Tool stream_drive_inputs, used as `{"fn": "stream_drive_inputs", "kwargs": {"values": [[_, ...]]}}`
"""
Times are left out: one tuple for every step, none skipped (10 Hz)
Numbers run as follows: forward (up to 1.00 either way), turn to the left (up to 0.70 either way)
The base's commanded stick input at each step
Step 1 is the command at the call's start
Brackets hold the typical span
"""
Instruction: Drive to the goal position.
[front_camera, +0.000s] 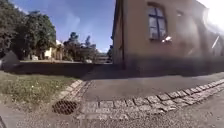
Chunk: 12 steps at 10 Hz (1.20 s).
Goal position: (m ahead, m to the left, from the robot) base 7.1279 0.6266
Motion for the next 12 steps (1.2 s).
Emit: {"fn": "stream_drive_inputs", "kwargs": {"values": [[0.70,0.00],[0.70,0.00],[0.70,0.00],[0.70,0.00],[0.70,0.00],[0.70,0.00],[0.70,0.00],[0.70,0.00],[0.70,0.00],[0.70,0.00],[0.70,0.00],[0.70,0.00]]}}
